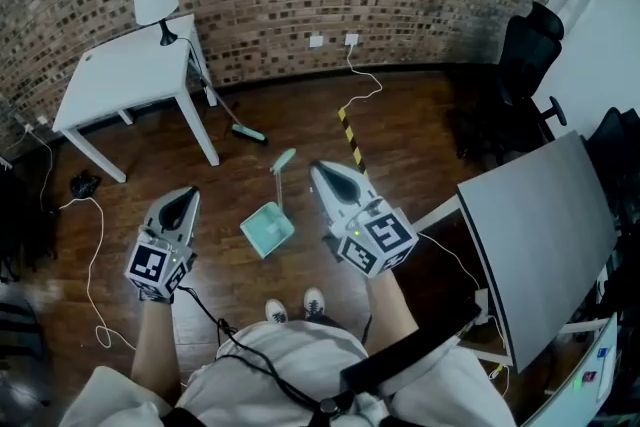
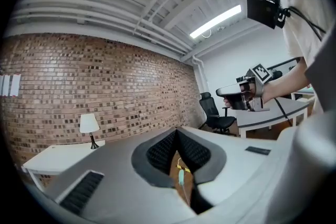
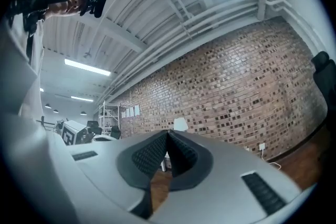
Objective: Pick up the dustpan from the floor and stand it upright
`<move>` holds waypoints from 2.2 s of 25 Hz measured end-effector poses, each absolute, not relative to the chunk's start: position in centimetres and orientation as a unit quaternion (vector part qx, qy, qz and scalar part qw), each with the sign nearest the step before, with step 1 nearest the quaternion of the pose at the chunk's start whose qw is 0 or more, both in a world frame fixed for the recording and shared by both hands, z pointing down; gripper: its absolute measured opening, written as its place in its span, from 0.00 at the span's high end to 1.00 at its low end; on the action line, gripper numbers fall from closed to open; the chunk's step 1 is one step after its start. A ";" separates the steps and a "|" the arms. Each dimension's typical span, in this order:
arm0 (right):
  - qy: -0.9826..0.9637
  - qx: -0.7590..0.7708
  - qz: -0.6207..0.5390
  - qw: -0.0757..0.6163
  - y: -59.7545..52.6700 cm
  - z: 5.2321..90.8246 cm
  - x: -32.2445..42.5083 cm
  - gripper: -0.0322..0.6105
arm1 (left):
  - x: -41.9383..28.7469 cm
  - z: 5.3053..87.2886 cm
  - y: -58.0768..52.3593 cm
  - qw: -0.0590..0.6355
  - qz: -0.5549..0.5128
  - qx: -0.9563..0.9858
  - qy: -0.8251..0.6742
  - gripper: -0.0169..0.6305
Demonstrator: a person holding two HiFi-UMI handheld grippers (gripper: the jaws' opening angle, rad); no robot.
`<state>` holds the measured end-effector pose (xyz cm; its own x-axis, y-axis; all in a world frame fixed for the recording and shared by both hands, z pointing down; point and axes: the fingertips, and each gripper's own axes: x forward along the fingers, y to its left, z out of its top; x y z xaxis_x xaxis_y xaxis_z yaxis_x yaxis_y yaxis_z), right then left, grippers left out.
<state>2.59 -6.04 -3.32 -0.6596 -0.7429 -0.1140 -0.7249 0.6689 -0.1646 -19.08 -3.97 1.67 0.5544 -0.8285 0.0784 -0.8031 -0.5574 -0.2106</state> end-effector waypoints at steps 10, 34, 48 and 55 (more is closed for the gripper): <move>0.903 -0.415 -0.060 0.094 -4.1 -4.2 2.9 0.98 | -16.5 0.5 -2.1 0.088 -0.083 -0.891 0.437 0.97; 0.899 -0.430 -0.041 0.072 18.5 -2.0 19.3 0.98 | -3.7 3.5 19.1 0.081 -0.091 -0.878 0.463 0.97; 0.916 -0.391 -0.043 0.075 35.3 -3.5 27.1 0.98 | 6.8 0.5 37.8 0.086 -0.086 -0.858 0.500 0.97; 0.915 -0.391 -0.061 0.072 39.4 -2.9 27.2 0.98 | 7.6 -0.1 41.5 0.083 -0.086 -0.859 0.498 0.97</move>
